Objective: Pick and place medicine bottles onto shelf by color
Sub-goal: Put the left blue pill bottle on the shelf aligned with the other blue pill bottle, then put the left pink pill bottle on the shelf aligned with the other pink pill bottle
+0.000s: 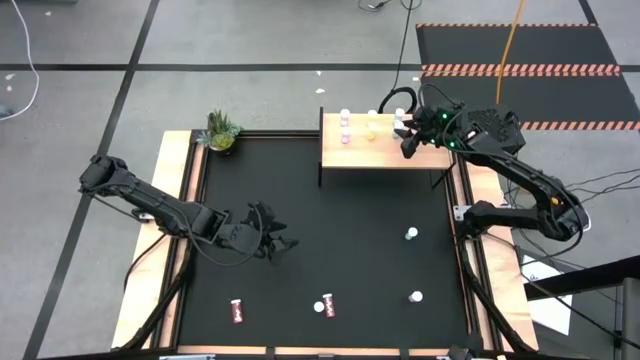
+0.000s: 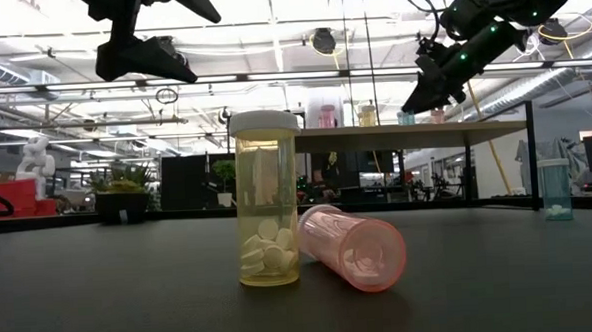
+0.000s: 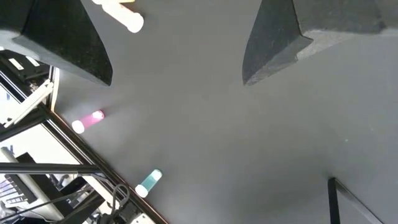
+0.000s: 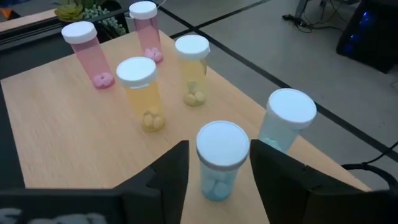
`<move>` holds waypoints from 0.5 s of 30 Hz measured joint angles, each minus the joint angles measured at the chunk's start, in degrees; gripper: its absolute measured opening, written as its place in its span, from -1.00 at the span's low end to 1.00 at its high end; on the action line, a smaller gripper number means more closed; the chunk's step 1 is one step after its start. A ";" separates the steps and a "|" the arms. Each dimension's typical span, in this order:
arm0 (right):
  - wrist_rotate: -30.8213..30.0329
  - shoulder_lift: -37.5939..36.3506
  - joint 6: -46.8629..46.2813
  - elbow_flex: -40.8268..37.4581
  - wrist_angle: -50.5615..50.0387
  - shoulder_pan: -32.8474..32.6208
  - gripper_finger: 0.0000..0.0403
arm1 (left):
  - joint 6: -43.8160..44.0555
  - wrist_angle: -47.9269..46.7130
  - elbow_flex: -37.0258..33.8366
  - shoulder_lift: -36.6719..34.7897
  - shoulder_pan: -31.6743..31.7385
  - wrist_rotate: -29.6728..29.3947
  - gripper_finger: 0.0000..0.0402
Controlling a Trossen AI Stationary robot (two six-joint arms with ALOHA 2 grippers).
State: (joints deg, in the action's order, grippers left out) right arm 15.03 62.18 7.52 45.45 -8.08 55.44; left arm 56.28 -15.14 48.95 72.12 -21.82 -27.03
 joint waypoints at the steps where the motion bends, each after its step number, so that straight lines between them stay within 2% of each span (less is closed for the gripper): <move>1: 0.02 -0.01 -0.17 0.00 0.01 0.00 -0.17 | 0.00 -0.01 0.00 0.00 0.00 0.00 0.78; 6: 0.02 -1.41 -1.13 -0.04 0.04 0.00 -0.06 | 0.35 -0.01 0.00 0.00 0.00 0.63 0.78; 15: -0.01 -11.55 -5.36 -0.04 0.12 -0.44 0.04 | 9.78 -3.23 -0.04 -1.70 1.29 13.35 0.78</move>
State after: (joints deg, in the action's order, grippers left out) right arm 15.01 50.63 2.16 45.41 -7.97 55.00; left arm 66.06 -18.37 48.90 70.41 -20.53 -13.67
